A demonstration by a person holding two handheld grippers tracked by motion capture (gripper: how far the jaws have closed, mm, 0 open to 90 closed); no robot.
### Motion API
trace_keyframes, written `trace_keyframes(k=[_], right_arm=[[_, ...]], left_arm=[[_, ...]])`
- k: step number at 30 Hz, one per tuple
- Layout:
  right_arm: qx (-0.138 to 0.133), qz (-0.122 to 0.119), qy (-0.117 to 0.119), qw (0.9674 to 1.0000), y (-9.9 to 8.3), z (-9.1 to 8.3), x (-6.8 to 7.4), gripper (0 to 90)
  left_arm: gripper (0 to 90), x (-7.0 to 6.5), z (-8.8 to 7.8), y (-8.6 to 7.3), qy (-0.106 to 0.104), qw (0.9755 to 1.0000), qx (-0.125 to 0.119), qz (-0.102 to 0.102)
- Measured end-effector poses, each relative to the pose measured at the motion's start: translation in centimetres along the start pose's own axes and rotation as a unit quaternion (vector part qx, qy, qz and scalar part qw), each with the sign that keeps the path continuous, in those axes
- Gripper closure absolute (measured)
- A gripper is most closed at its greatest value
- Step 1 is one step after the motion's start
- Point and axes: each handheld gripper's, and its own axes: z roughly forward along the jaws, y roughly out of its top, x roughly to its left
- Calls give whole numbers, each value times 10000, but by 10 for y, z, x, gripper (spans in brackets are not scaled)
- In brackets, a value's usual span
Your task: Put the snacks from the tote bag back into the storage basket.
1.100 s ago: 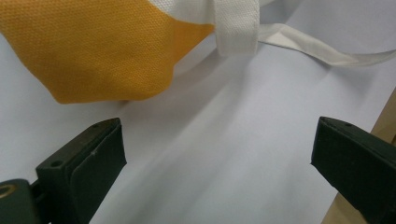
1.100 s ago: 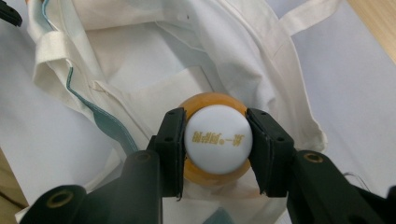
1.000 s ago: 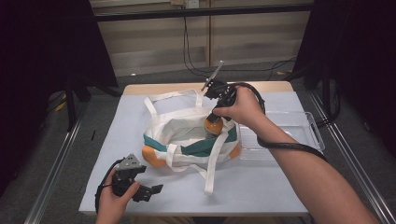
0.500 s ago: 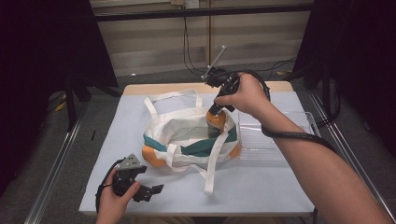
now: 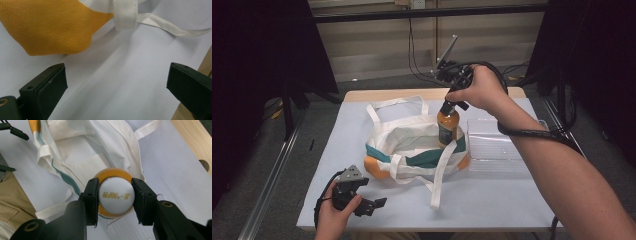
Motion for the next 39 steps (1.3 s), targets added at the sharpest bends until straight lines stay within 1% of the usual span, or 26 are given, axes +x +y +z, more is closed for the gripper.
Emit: trace_keyframes(k=[1, 3, 4, 6, 8, 10, 11, 13, 15, 18, 21, 25, 27, 28, 30, 36, 37, 39], right_arm=[[25, -26, -25, 10000, 2, -4, 0, 604], [21, -1, -56, 10000, 2, -6, 0, 604], [64, 1, -60, 10000, 3, -9, 0, 604], [53, 3, -59, 10000, 5, -13, 0, 604], [59, 62, -31, 10000, 6, -19, -1, 604], [71, 71, -5, 9999, 8, -25, -2, 604], [76, 128, -22, 9999, 9, -27, -2, 604], [85, 123, -43, 9999, 10, -32, -4, 605], [101, 105, -64, 9999, 12, -37, -4, 604], [50, 183, -76, 9998, 14, -44, -5, 604], [56, 225, -61, 9997, 15, -50, -6, 604], [46, 177, -108, 9998, 14, -56, -7, 604], [-3, 211, -112, 9997, 13, -60, -8, 604], [-39, 268, -87, 9996, 11, -65, -9, 604], [-41, 248, -94, 9996, 10, -66, -10, 605], [-107, 344, -62, 9993, 4, -80, -15, 605], [-101, 363, -80, 9993, 3, -81, -16, 604], [-111, 385, -132, 9991, 0, -85, -18, 604]], left_arm=[[28, 0, 0, 0, -6, 10000, -6, -5], [28, 0, 0, 0, -4, 10000, -12, 0], [28, 0, 0, 0, -3, 10000, -11, 0], [28, 0, 0, 0, -1, 10000, -13, -6], [28, 0, 0, 0, -6, 10000, -9, -2], [28, 0, 0, 0, 20, 10000, 14, 3], [28, 0, 0, 0, -9, 10000, 8, 0], [28, 0, 0, 0, -11, 10000, 2, -8], [28, 1, -1, 0, 10, 10000, 47, 41], [28, 1, -1, 0, 7, 10000, 50, 41], [28, 1, -1, 0, 6, 10000, 46, 40], [28, 1, -1, 0, 16, 10000, 55, 25], [28, 1, -1, 0, 18, 10000, 55, 28], [28, 1, -1, 0, 17, 10000, 49, 25], [28, 1, -1, 0, 20, 10000, 56, 34], [28, 1, 0, 0, 45, 10000, 51, 40], [28, 0, 0, -1, 50, 10000, 51, 5], [28, 0, 0, 0, 46, 10000, 52, 68]])
